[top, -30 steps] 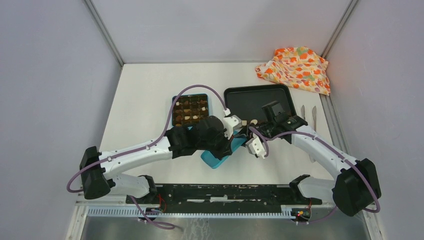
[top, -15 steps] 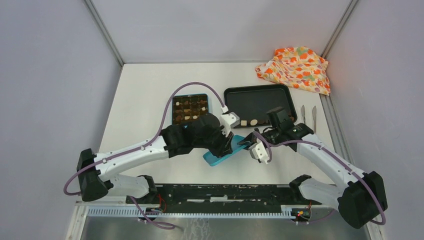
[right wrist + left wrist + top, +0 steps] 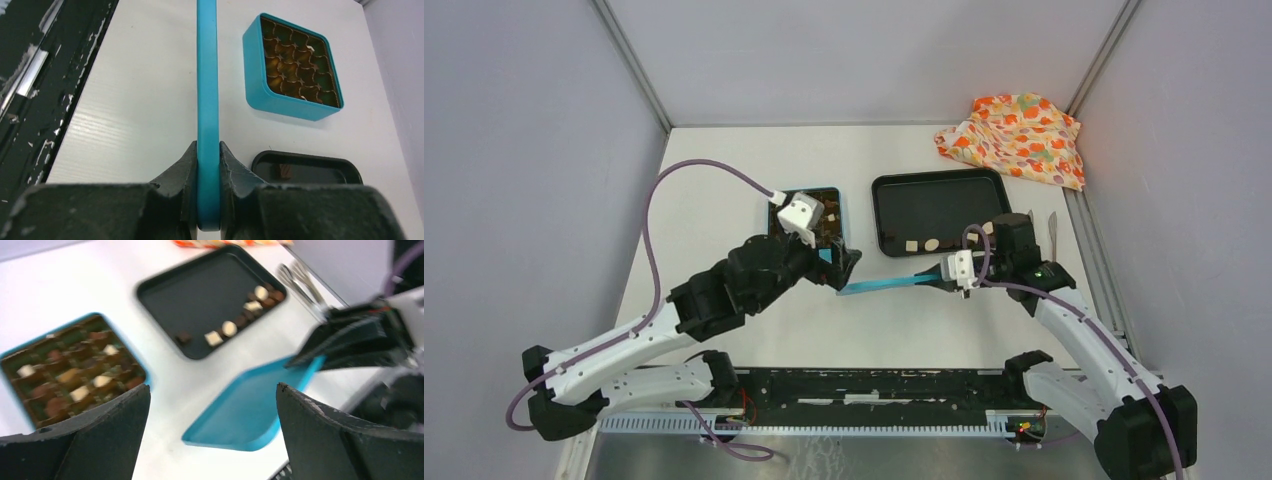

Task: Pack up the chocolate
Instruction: Pick up the box lid from the center of the board.

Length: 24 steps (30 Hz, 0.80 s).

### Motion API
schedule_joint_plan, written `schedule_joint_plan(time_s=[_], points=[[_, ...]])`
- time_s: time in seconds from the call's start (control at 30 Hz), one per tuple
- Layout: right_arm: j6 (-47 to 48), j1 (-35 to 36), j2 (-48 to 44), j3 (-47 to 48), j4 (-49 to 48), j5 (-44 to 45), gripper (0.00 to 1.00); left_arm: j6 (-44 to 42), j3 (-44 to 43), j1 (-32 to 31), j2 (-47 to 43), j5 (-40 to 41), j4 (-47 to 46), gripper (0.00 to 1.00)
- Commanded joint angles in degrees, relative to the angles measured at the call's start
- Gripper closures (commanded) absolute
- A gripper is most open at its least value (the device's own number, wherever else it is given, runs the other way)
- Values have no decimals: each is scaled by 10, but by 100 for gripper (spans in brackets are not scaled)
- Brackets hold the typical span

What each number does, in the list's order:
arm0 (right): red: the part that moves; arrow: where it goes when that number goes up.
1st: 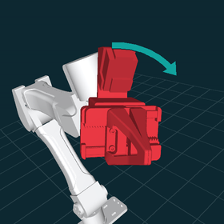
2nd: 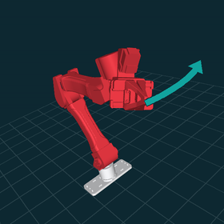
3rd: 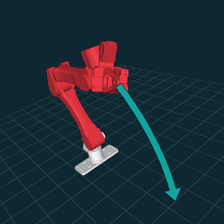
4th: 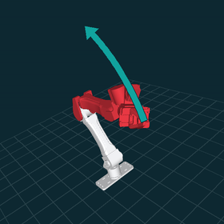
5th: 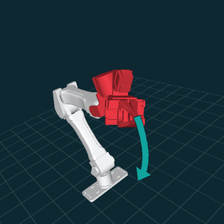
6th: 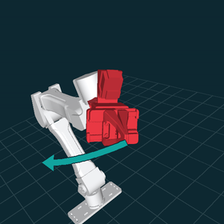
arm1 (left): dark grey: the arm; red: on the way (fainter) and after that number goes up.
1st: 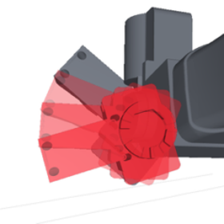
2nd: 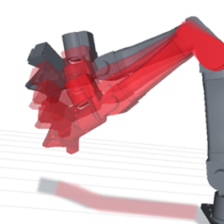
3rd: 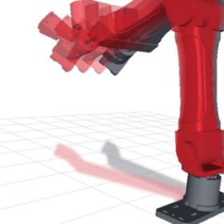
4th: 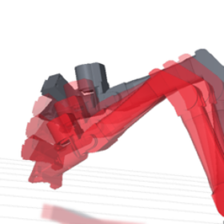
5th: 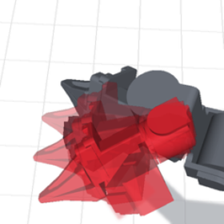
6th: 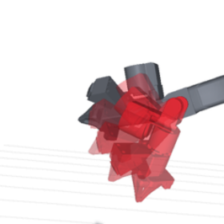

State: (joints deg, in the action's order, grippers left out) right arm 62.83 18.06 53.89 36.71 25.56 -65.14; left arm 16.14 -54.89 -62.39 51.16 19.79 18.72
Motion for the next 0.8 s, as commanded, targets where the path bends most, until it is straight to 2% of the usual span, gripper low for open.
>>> schedule_joint_plan(time_s=[0.0, 0.23, 0.33, 0.6, 0.67, 0.77], points=[[-190, -33, -17, -3, -117, -68, 100, 9, 18, 31, -20, 150, -35, 0], [-385, -71, -22, -35, -276, -74, 100, 10, 70, 96, -50, 117, -63, 0], [-443, -85, -19, -35, -309, -61, 100, 17, 79, 117, -62, 88, -63, 0], [-585, -102, -7, -32, -404, -15, 100, 33, 126, 130, -69, 33, -105, 0], [-627, -101, 3, -28, -432, -1, 100, 45, 139, 153, -65, 1, -124, 0], [-718, -101, 22, -17, -487, 32, 100, 77, 158, 233, -58, -102, -158, 0]])
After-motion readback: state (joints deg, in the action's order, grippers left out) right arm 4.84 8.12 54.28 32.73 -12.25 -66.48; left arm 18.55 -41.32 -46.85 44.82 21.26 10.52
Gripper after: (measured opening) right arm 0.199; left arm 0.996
